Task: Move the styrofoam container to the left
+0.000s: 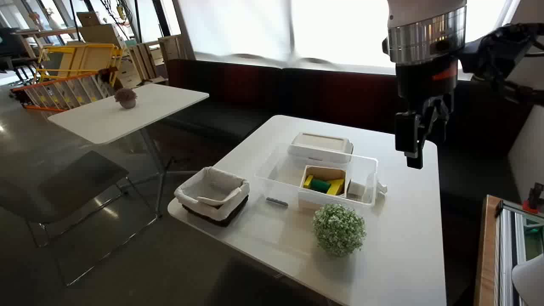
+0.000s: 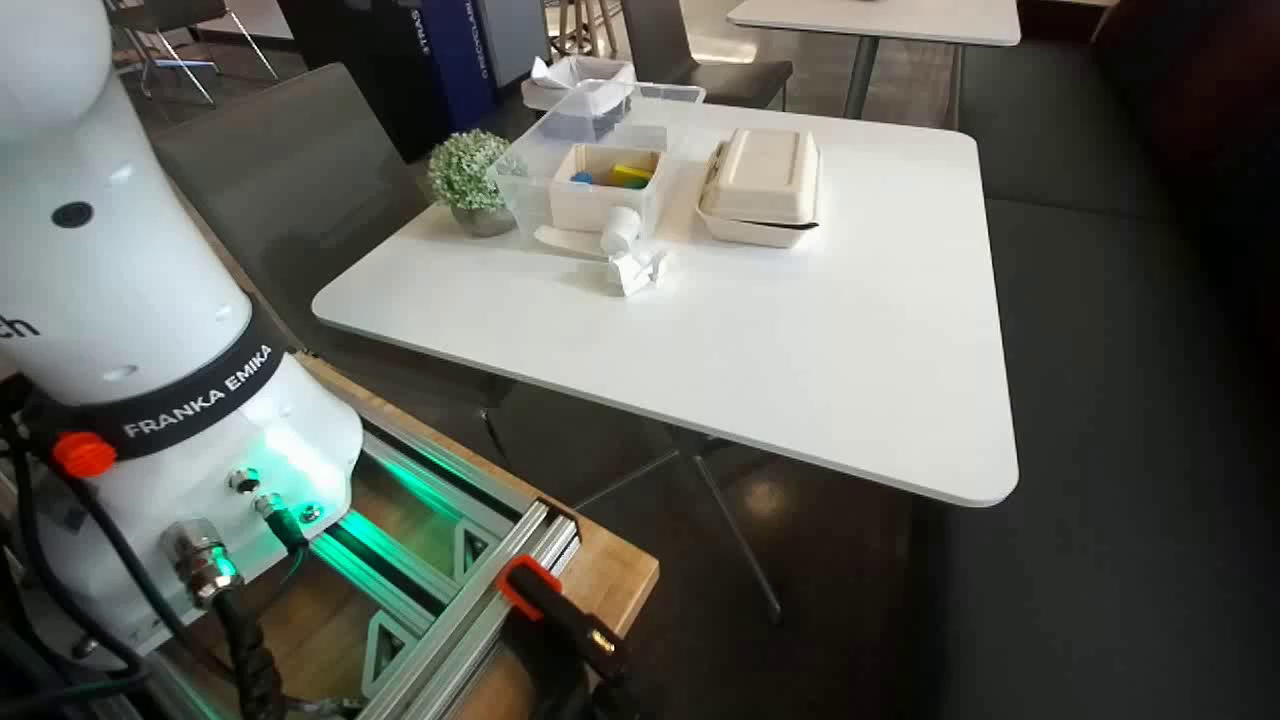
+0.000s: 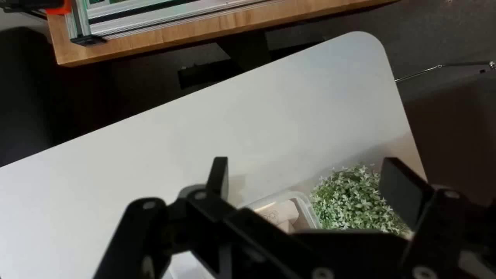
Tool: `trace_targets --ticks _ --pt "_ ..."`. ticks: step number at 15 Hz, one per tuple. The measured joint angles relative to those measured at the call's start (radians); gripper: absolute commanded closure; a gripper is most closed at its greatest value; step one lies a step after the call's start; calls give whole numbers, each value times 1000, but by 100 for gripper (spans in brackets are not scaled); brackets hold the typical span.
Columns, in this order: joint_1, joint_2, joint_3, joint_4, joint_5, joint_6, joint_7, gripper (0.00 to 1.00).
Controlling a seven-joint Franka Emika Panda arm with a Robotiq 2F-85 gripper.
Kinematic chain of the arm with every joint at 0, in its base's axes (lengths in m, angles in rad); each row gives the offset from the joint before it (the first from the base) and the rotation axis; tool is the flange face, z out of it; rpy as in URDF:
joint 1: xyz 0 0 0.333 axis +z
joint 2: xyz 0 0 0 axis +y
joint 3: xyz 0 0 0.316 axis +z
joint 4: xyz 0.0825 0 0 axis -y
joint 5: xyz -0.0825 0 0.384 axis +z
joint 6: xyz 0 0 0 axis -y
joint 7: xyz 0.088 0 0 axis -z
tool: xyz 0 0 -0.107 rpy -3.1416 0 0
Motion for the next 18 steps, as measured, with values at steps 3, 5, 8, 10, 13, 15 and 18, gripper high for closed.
trace_targets --ticks 3,5,8,10,13,15,18 --pt "0 0 0 0 0 0 0 0" --pt "0 0 0 0 0 0 0 0" --pt "0 0 0 0 0 0 0 0" --pt "0 0 0 0 0 0 0 0" --pt "0 0 0 0 0 0 0 0" --pt "-5 4 -6 5 0 8 12 0" --pt "-37 48 -30 43 1 64 59 0"
